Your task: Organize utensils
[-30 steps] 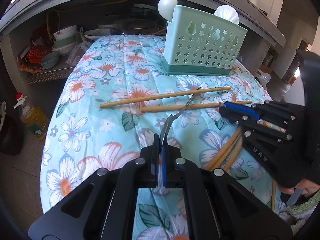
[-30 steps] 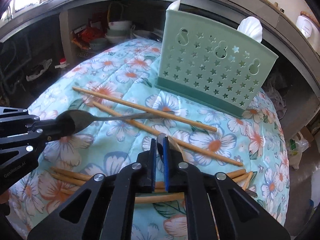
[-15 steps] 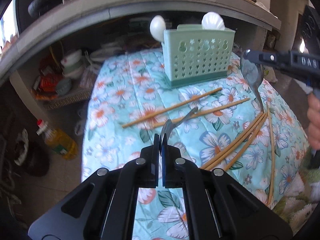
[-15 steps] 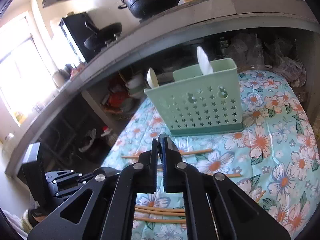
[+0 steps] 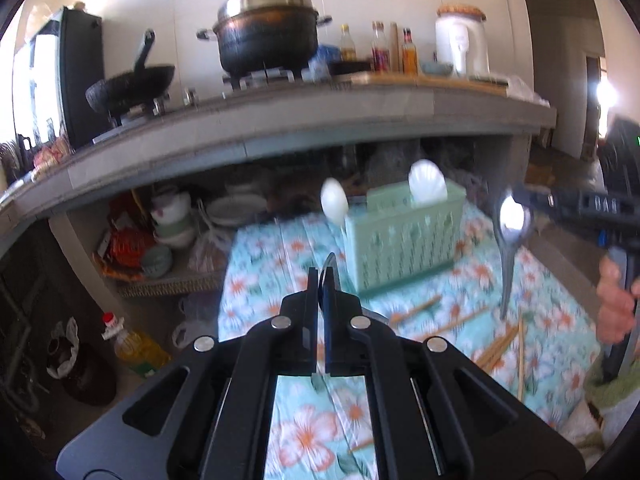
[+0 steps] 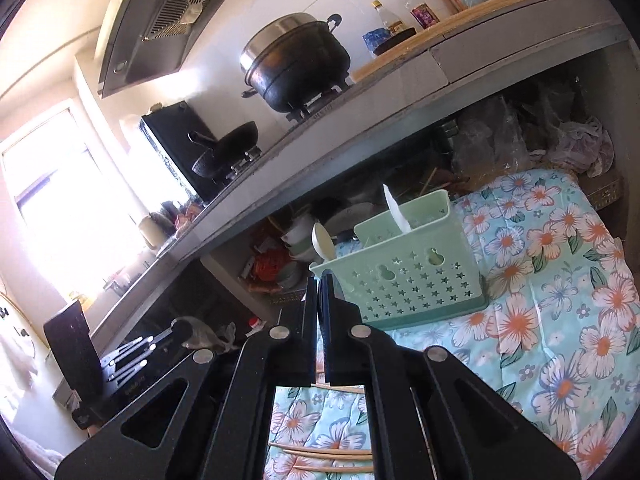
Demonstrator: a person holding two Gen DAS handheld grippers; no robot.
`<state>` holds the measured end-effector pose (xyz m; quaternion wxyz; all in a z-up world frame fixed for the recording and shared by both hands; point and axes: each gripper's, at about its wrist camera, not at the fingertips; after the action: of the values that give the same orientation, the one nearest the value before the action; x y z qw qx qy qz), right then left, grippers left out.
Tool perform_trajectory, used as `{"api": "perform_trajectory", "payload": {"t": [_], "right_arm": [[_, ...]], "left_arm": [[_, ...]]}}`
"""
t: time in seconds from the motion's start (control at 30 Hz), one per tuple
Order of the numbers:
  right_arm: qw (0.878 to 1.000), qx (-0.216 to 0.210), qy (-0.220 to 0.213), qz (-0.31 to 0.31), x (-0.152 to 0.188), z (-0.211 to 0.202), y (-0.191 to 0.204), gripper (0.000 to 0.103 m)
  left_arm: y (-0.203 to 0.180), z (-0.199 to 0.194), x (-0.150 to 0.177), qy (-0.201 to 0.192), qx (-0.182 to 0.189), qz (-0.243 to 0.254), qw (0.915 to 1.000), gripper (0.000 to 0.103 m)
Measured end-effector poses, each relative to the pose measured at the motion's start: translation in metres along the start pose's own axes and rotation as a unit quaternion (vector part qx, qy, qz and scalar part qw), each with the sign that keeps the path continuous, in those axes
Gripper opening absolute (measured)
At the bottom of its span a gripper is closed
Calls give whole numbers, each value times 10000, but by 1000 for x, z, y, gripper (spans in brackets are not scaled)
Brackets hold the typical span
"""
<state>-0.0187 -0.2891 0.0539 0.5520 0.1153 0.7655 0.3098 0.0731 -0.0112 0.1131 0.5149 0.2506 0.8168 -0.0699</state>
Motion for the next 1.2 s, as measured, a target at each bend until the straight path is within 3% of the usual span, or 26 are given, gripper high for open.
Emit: {"api": "perform_trajectory", "payload": {"t": [0.2, 0.4, 0.6, 0.9, 1.0, 1.07, 1.2], "right_arm": [[9995, -221, -227, 93, -11, -9, -6, 2], [9986, -339, -385, 93, -15, -17, -9, 2], [9979, -407, -461, 191, -16, -24, -16, 2], [9973, -473, -489, 262, -15, -29, -25, 2], [9971, -489, -486, 310, -13, -29, -28, 2], [9971, -490, -487, 334, -12, -30, -30, 2], [9968, -487, -482, 403, -11, -32, -35, 2]], "left_arm": [[-6, -2, -58, -752, -118, -102, 9970, 0], [-34, 21, -93, -999, -265, 212, 9944, 0], [-58, 67, -98, -705, -710, 648, 9929, 0], [-73, 130, -95, 153, -738, 888, 9932, 1], [-76, 145, -91, 404, -546, 790, 9946, 1], [-73, 155, -90, 590, -185, 528, 9967, 3], [-71, 166, -87, 709, 149, 243, 9971, 5]]}}
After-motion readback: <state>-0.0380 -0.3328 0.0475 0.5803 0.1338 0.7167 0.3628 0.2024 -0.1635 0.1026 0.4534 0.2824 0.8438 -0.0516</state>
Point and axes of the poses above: each gripper's, at about its wrist camera, not at the fingertips, and z roughly the way its jaws point, y to its left, x to its underside, and after that the axes turned 6 degrees about -x, right-handed
